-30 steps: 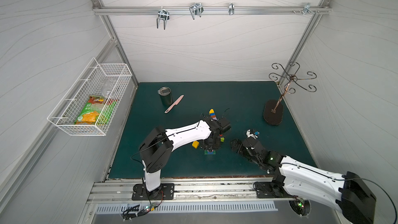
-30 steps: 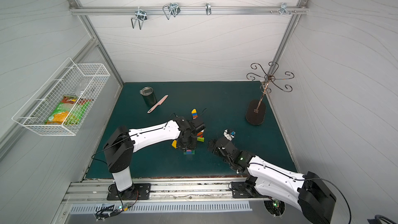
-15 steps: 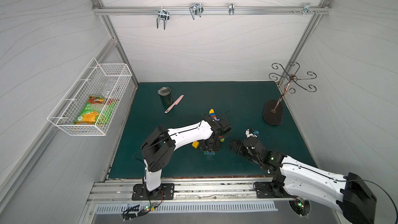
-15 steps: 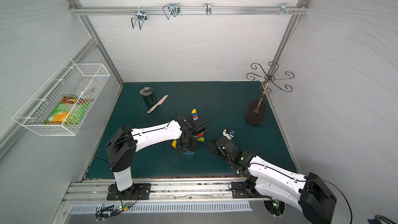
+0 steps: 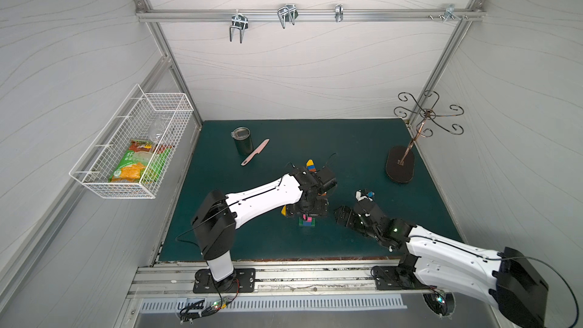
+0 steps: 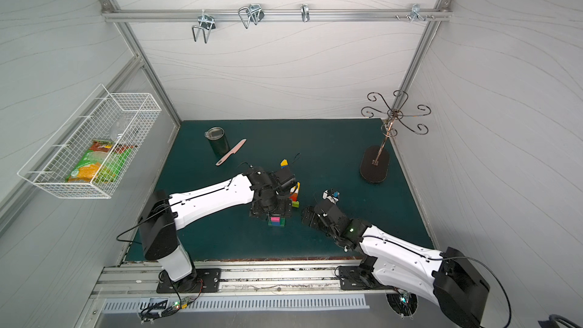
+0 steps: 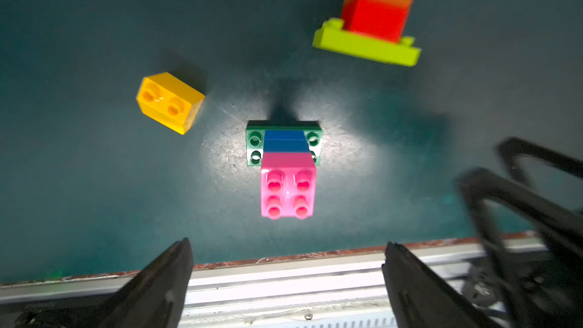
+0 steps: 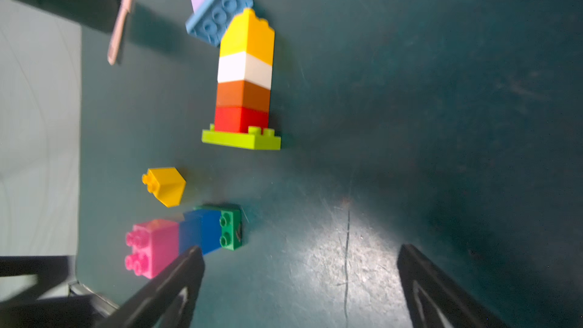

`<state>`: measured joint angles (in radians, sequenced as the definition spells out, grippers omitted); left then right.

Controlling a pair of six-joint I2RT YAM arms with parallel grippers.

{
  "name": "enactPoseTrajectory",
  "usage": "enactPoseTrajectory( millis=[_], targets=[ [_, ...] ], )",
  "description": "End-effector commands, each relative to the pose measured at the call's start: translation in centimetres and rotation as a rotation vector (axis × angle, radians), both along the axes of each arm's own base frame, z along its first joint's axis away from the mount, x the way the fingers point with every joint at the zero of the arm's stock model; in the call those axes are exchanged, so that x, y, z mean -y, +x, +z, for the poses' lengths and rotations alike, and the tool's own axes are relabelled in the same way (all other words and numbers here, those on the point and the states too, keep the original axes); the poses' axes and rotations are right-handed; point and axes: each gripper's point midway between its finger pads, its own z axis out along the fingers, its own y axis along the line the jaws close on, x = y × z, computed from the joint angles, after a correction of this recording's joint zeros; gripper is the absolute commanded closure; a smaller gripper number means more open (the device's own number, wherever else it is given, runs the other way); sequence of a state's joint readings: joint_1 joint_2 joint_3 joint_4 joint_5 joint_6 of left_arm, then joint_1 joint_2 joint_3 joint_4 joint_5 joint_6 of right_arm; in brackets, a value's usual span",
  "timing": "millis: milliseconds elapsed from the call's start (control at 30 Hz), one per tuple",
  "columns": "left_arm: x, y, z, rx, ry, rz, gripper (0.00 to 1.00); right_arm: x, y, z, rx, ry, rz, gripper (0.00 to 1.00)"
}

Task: Assemble the number 1 with lego
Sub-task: Adjust the lego brick at the center of the board.

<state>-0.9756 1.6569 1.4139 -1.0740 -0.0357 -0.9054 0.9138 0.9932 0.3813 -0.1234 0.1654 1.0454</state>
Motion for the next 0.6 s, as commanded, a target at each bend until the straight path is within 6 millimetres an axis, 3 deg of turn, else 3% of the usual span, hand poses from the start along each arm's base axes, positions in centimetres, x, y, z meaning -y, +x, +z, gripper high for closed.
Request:
enactPoseTrajectory(
  millis=[0,133,300,433,567],
  targets=[
    [-2.3,-0.4,2.5,0.079,-0.025,0.043,0.0,-2.8,-0.5,0.8,-0.046,0.099,0.082,0.27],
    [-5.7,-0.7,3.9,0.168,-0.069,0.084,0.0,-3.8,-0.9,-1.2,-0.141,0.108,0.075,0.62],
    [-10.9,-0.6,5.9,0.277,-0.141,0.128,0.0,-6.0,-0.9,-2.9,-0.232,0.136,0.097,0.89],
    [-14.3,-0.8,7.4,0.363,-0.16,0.137,0.0,-7.0,-0.5,-4.4,-0.275,0.128,0.09,0.96],
    [-15.8,-1.1,7.8,0.383,-0.17,0.127,0.0,-7.4,-0.3,-5.0,-0.291,0.106,0.084,0.98]
  ],
)
